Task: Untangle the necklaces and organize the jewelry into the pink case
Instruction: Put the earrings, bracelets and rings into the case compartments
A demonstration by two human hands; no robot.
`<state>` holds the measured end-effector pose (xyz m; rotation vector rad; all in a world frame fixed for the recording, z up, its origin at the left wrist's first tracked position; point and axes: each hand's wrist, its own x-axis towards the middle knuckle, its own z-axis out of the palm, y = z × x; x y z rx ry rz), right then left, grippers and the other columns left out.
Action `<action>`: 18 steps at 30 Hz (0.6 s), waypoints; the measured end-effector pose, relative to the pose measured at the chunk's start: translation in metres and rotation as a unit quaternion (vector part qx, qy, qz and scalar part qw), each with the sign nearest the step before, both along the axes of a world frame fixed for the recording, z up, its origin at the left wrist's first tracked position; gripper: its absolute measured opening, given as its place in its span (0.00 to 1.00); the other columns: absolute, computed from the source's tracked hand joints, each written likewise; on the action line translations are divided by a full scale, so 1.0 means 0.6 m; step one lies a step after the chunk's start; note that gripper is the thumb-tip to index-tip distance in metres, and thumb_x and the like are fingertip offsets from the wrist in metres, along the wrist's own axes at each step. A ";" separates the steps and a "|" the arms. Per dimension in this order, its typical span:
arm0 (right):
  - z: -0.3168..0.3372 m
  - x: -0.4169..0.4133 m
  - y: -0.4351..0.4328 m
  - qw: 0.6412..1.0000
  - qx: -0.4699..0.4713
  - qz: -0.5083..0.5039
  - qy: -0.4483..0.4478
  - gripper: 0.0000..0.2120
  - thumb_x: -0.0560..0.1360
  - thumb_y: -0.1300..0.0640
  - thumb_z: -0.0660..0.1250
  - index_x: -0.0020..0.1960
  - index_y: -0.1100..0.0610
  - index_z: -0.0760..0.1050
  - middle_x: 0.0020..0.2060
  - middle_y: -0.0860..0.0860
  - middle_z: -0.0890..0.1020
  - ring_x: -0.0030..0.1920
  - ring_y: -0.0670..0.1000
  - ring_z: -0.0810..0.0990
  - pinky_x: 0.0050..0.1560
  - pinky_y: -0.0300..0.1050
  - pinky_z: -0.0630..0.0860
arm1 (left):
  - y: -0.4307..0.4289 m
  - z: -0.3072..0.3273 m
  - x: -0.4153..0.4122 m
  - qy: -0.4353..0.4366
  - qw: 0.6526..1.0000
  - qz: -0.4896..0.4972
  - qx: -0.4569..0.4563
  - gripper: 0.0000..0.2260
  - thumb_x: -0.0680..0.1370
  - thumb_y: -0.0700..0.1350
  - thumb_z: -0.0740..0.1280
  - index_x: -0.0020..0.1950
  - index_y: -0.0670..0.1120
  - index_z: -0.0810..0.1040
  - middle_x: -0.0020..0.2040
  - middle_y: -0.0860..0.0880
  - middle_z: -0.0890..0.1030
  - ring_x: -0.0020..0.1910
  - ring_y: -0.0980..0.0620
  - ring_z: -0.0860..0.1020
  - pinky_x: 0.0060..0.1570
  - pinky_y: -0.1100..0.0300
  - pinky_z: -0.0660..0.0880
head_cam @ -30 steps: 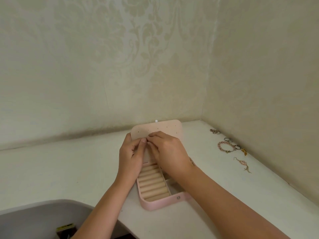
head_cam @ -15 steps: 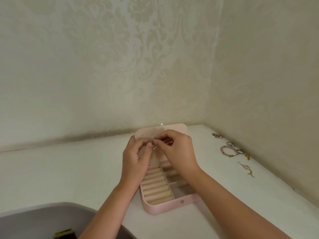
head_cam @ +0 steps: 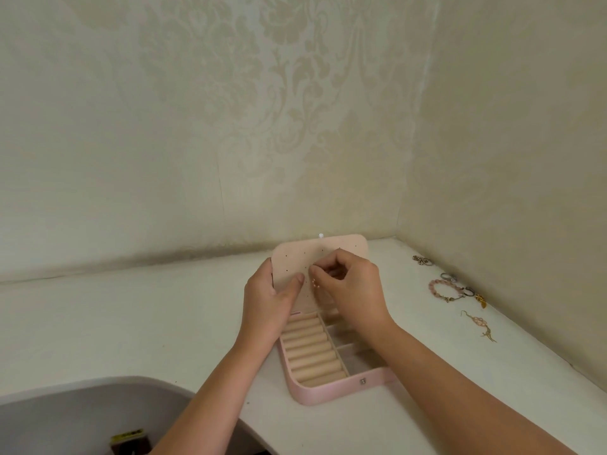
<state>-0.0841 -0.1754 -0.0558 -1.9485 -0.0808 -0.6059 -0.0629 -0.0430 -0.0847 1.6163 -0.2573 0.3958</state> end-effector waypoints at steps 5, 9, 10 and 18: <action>0.000 0.001 0.005 0.999 -0.019 -0.001 -0.041 0.05 0.71 0.63 0.71 0.38 0.57 0.79 0.34 0.46 0.81 0.35 0.44 0.77 0.38 0.34 0.73 | 0.000 0.003 0.000 0.003 1.000 -0.007 -0.013 0.10 0.75 0.38 0.70 0.54 0.49 0.80 0.46 0.51 0.84 0.46 0.51 0.83 0.41 0.54 0.81; -0.002 0.004 0.011 0.997 -0.044 -0.010 -0.065 0.03 0.71 0.64 0.70 0.39 0.59 0.78 0.33 0.46 0.80 0.36 0.46 0.77 0.38 0.35 0.74 | 0.000 0.004 -0.002 0.013 0.999 -0.022 -0.034 0.10 0.75 0.37 0.70 0.54 0.48 0.80 0.47 0.48 0.84 0.45 0.51 0.83 0.32 0.57 0.80; -0.003 0.005 0.011 0.996 -0.048 -0.011 -0.069 0.03 0.72 0.64 0.70 0.40 0.59 0.78 0.33 0.46 0.80 0.36 0.46 0.77 0.38 0.35 0.73 | 0.000 0.004 -0.001 0.008 0.999 -0.023 -0.034 0.10 0.75 0.37 0.69 0.55 0.47 0.80 0.47 0.48 0.84 0.45 0.51 0.83 0.33 0.59 0.79; -0.014 0.006 0.019 0.991 -0.116 -0.034 -0.063 0.04 0.71 0.59 0.70 0.38 0.57 0.77 0.34 0.47 0.80 0.35 0.46 0.77 0.38 0.38 0.73 | 0.001 0.003 0.001 -0.012 0.999 -0.021 -0.023 0.10 0.76 0.36 0.69 0.55 0.46 0.80 0.48 0.50 0.85 0.48 0.52 0.83 0.50 0.53 0.79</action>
